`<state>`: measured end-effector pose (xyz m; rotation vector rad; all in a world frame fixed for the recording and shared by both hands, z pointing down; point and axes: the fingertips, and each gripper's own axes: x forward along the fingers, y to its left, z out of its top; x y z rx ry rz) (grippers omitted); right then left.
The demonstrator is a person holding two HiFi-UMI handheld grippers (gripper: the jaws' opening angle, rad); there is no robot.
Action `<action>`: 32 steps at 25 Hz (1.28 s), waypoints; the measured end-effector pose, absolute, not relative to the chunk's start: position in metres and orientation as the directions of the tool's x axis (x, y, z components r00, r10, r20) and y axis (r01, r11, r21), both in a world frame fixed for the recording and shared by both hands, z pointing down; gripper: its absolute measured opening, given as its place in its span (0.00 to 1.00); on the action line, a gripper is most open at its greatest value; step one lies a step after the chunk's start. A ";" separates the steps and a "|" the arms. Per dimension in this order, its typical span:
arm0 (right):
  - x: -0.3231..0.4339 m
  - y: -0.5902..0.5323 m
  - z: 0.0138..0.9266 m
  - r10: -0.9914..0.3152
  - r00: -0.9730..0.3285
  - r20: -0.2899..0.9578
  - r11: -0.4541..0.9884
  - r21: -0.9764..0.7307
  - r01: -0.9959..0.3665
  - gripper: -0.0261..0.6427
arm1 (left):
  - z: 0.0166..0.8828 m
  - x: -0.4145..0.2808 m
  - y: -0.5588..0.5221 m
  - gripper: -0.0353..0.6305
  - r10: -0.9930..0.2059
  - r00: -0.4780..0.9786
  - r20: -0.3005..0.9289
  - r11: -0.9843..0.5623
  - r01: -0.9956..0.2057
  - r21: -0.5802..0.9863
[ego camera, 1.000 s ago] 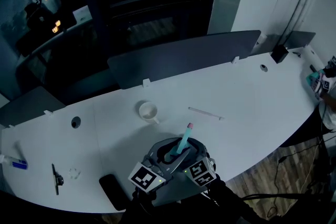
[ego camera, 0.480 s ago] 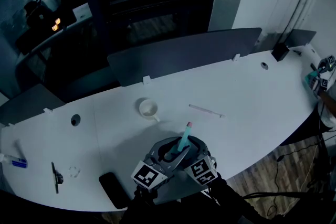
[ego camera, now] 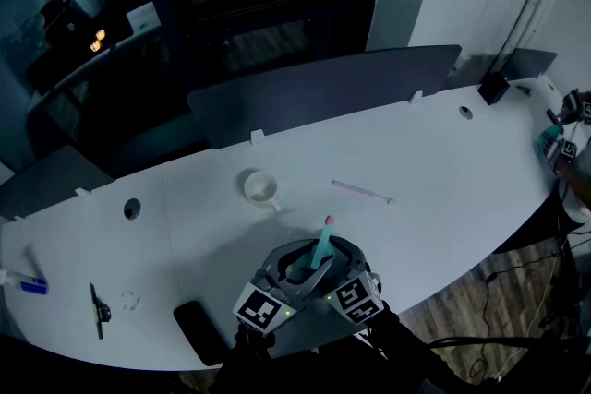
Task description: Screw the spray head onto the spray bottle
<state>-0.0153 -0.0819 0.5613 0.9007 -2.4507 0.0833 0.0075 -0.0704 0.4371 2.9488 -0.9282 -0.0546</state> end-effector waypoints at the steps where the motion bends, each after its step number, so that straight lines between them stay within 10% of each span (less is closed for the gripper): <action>1: -0.015 -0.082 0.562 -0.586 -0.642 0.495 0.780 0.130 -0.612 0.64 | 0.437 0.007 -0.069 0.27 -0.576 0.818 -0.008 -0.817 -0.575 0.039; 32: -0.019 -0.080 0.561 -0.567 -0.656 0.498 0.802 0.153 -0.577 0.64 | 0.428 0.008 -0.075 0.28 -0.628 0.771 0.110 -0.778 -0.623 -0.079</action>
